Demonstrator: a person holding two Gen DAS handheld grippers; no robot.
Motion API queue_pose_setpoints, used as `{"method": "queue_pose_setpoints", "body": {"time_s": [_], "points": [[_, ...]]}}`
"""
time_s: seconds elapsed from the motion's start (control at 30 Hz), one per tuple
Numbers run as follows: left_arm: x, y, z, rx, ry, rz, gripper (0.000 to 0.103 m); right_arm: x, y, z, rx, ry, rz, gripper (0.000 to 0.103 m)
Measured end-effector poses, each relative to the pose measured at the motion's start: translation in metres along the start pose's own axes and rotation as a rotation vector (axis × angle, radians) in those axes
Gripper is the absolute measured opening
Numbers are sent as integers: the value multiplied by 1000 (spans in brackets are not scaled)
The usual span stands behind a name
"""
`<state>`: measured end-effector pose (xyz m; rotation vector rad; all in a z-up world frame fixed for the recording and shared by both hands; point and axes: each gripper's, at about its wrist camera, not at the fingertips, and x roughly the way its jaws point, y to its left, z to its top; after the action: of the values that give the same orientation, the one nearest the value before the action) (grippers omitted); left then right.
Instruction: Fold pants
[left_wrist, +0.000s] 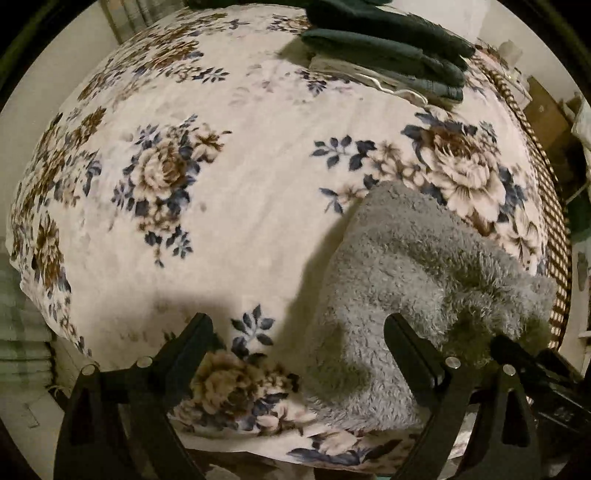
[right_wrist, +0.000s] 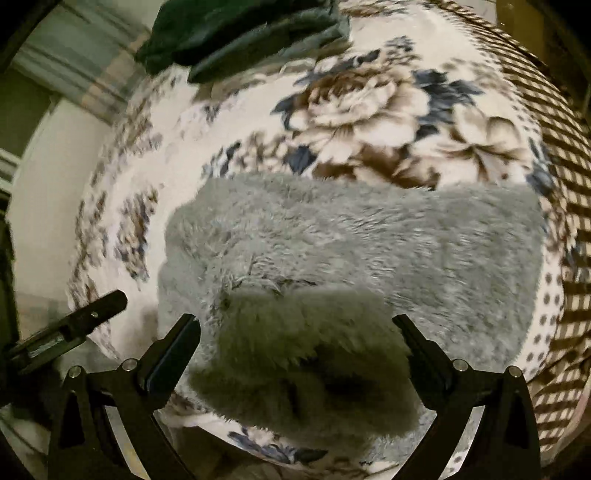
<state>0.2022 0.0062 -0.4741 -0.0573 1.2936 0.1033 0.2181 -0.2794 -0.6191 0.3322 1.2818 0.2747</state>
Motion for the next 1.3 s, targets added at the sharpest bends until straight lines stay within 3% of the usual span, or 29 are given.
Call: {"method": "queue_pose_setpoints", "body": {"time_s": [0.17, 0.23, 0.3, 0.4, 0.8, 0.97, 1.13, 1.17, 1.23, 1.27, 1.3], "points": [[1, -11, 4, 31, -2, 12, 95, 7, -4, 8, 34, 30, -1, 99], [0, -15, 6, 36, -6, 13, 95, 3, -8, 9, 49, 17, 20, 79], [-1, -18, 8, 35, -10, 8, 95, -2, -13, 10, 63, 1, 9, 39], [-4, -25, 10, 45, -16, 7, 95, -15, -22, 10, 110, -32, 39, 30], [-8, -44, 11, 65, 0, -33, 95, -88, -74, -1, 313, -115, 163, 26], [-9, -57, 14, 61, 10, -106, 95, -117, -129, -12, 446, -151, 175, 26], [12, -85, 14, 91, 64, -224, 95, -91, -204, -26, 559, -92, 111, 26], [18, -90, 13, 101, 76, -229, 95, -82, -215, -27, 576, -74, 102, 30], [36, -103, 6, 125, 113, -234, 95, -52, -244, -31, 639, 1, 65, 49], [42, -106, 4, 128, 130, -241, 95, -44, -253, -33, 671, 41, 42, 71], [48, -108, 1, 129, 145, -236, 95, -42, -257, -35, 698, 59, 35, 85]]}}
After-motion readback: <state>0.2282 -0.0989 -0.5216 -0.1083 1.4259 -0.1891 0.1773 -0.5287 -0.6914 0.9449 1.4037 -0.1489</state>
